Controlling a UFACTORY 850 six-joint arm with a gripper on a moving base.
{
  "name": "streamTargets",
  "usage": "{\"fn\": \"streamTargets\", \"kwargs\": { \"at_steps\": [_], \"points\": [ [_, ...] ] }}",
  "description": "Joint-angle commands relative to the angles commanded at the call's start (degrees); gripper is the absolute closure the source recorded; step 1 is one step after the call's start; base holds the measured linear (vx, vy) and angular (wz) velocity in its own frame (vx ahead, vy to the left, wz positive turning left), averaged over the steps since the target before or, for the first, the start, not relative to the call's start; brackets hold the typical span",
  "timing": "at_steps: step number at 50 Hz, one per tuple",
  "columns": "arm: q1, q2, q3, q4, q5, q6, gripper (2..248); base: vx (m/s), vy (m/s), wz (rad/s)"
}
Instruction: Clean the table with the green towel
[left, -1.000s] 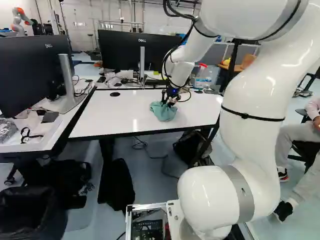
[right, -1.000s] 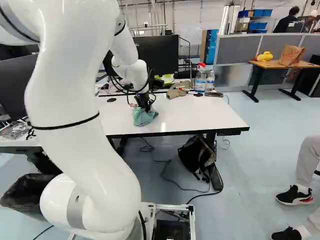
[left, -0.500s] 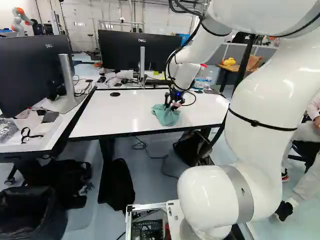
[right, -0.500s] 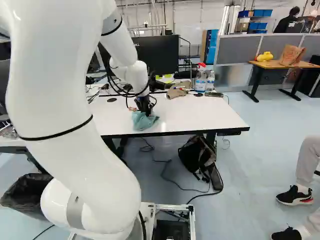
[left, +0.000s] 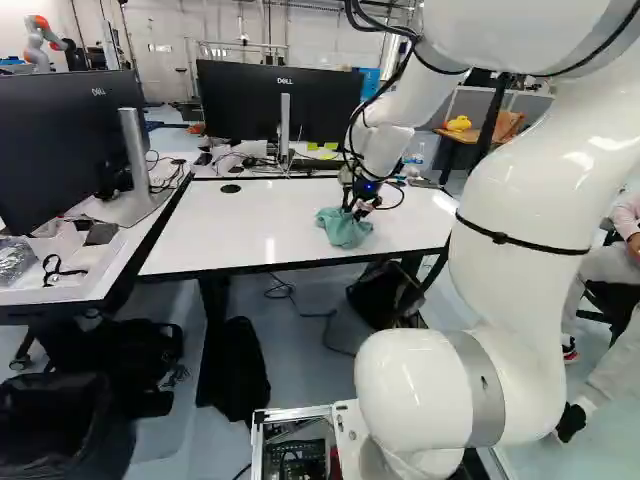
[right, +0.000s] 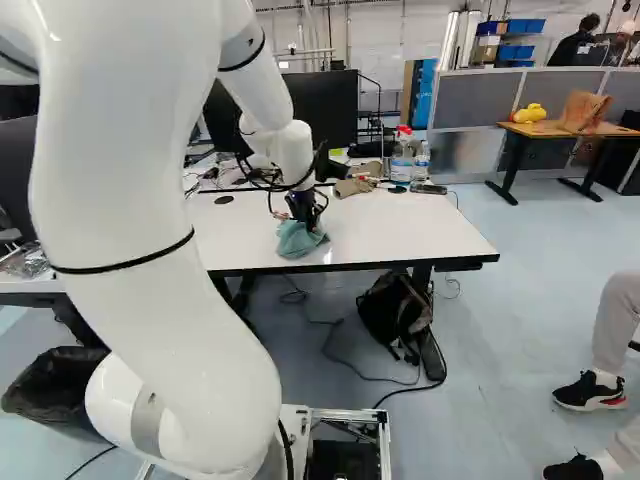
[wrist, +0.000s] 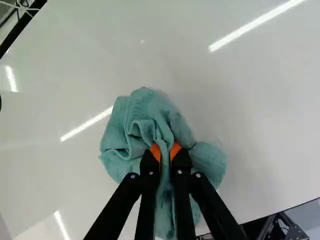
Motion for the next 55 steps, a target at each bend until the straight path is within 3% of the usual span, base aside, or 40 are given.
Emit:
{"fn": "streamTargets", "kwargs": {
  "at_steps": [11,31,55],
  "points": [
    [-0.7,-2.6,-3.1,0.0,0.0,0.0,209,0.000,0.000,0.000],
    [-0.1,-7.4,-9.1,0.0,0.0,0.0,209,0.000,0.000,0.000],
    [2.8,-11.7,-14.5,0.0,0.0,0.0,209,0.000,0.000,0.000]
  ]
}}
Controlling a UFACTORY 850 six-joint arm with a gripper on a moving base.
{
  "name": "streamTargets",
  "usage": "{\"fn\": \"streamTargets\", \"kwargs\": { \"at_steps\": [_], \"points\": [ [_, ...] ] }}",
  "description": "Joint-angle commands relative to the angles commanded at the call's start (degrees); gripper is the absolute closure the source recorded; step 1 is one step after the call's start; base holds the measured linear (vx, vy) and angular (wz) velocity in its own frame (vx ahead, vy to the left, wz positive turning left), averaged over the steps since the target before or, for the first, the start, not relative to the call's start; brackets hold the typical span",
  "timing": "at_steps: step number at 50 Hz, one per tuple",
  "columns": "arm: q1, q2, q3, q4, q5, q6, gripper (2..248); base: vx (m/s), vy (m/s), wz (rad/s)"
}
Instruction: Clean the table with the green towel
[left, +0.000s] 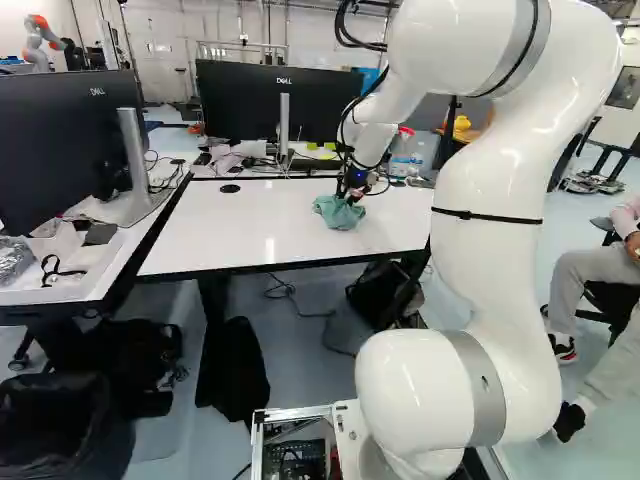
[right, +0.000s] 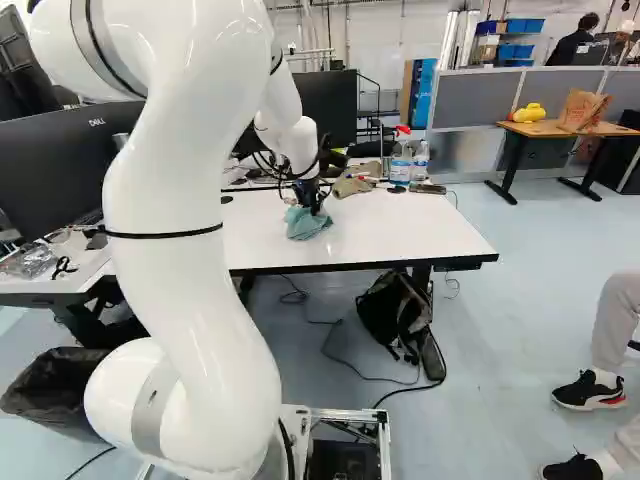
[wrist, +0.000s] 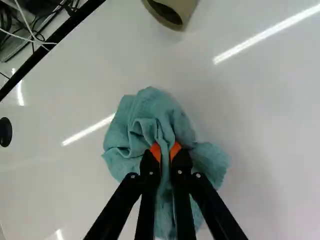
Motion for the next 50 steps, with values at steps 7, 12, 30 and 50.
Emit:
{"fn": "streamTargets", "kwargs": {
  "at_steps": [7,12,30,50],
  "points": [
    [1.2,0.1,0.1,0.0,0.0,0.0,209,0.000,0.000,0.000],
    [2.1,0.1,0.2,0.0,0.0,0.0,209,0.000,0.000,0.000],
    [4.6,2.0,2.6,0.0,0.0,0.0,209,0.000,0.000,0.000],
    [4.7,6.7,8.5,0.0,0.0,0.0,209,0.000,0.000,0.000]
  ]
}}
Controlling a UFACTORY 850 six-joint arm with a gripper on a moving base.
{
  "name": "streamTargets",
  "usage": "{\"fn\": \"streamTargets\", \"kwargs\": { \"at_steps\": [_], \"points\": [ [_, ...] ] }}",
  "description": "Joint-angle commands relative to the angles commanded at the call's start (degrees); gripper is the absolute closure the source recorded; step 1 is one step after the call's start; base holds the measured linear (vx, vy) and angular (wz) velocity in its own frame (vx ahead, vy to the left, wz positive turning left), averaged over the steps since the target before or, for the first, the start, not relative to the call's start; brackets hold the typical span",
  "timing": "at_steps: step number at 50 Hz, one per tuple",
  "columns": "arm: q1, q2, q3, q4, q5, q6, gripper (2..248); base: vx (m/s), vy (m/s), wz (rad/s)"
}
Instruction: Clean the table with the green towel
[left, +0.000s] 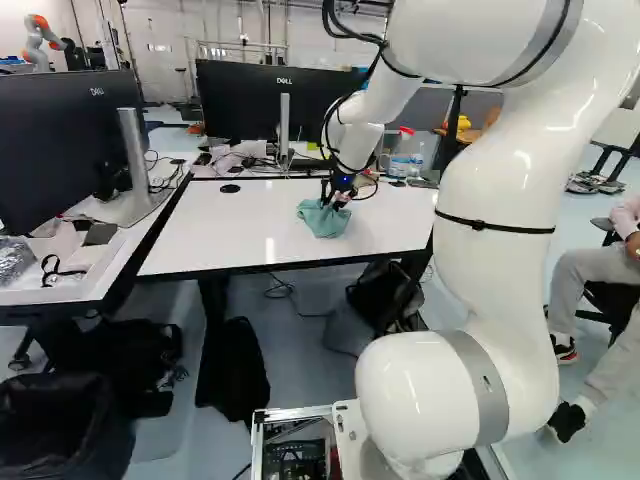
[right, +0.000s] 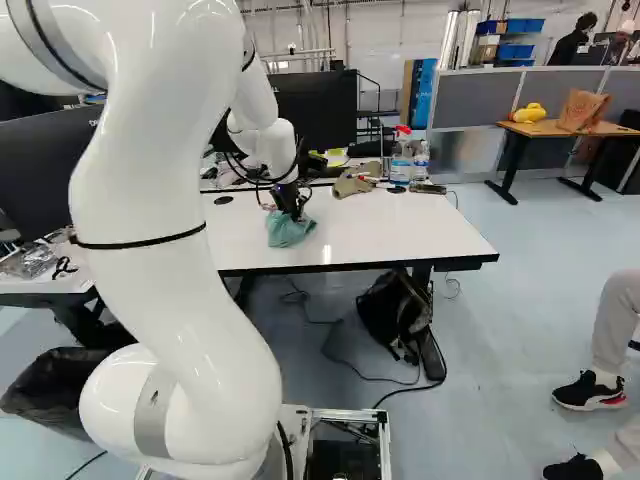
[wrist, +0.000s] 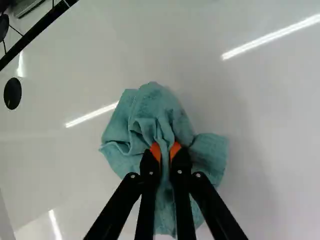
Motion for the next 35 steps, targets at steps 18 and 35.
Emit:
{"fn": "streamTargets", "kwargs": {
  "at_steps": [18,35],
  "points": [
    [-1.0,4.4,5.3,0.0,0.0,0.0,209,0.000,0.000,0.000],
    [-3.8,7.2,8.7,0.0,0.0,0.0,209,0.000,0.000,0.000]
  ]
}}
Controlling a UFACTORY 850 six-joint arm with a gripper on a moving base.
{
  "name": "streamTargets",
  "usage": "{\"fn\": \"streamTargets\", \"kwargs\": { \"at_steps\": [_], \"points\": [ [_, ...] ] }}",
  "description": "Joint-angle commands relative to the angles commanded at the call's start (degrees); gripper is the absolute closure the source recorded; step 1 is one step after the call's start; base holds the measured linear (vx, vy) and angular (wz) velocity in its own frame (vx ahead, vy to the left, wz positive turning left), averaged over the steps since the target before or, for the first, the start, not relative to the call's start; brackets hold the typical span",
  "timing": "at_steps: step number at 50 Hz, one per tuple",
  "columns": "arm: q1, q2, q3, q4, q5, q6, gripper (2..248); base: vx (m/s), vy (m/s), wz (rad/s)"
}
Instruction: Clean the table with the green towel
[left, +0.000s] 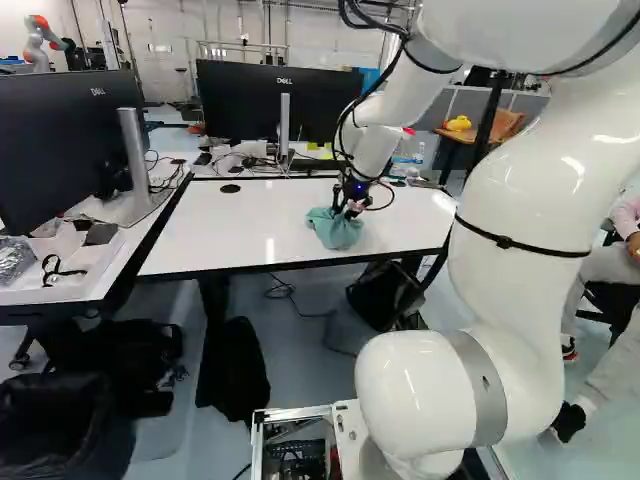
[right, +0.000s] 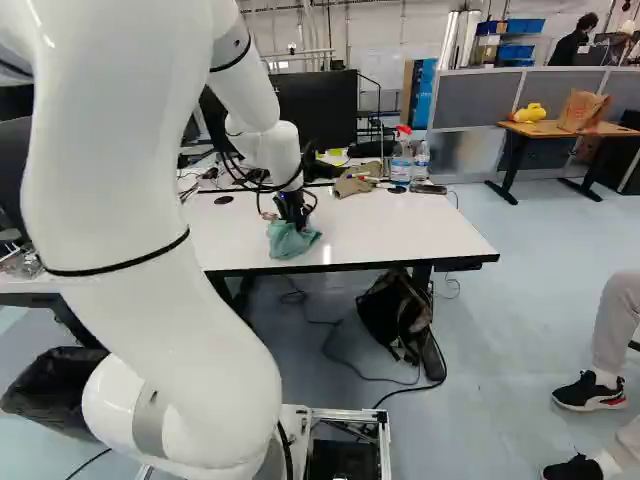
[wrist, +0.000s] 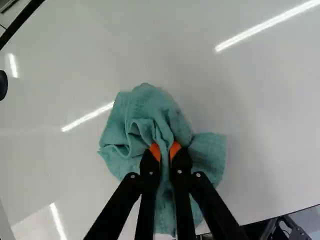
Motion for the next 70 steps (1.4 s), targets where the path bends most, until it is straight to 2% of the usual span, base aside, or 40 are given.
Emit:
{"fn": "streamTargets", "kwargs": {
  "at_steps": [23,40,54,70],
  "points": [
    [0.5,0.5,-0.4,0.0,0.0,0.0,209,0.000,0.000,0.000],
    [3.8,1.3,-2.4,0.0,0.0,0.0,209,0.000,0.000,0.000],
    [6.7,3.4,-2.4,0.0,0.0,0.0,209,0.000,0.000,0.000],
    [10.1,3.6,-2.2,0.0,0.0,0.0,209,0.000,0.000,0.000]
  ]
}}
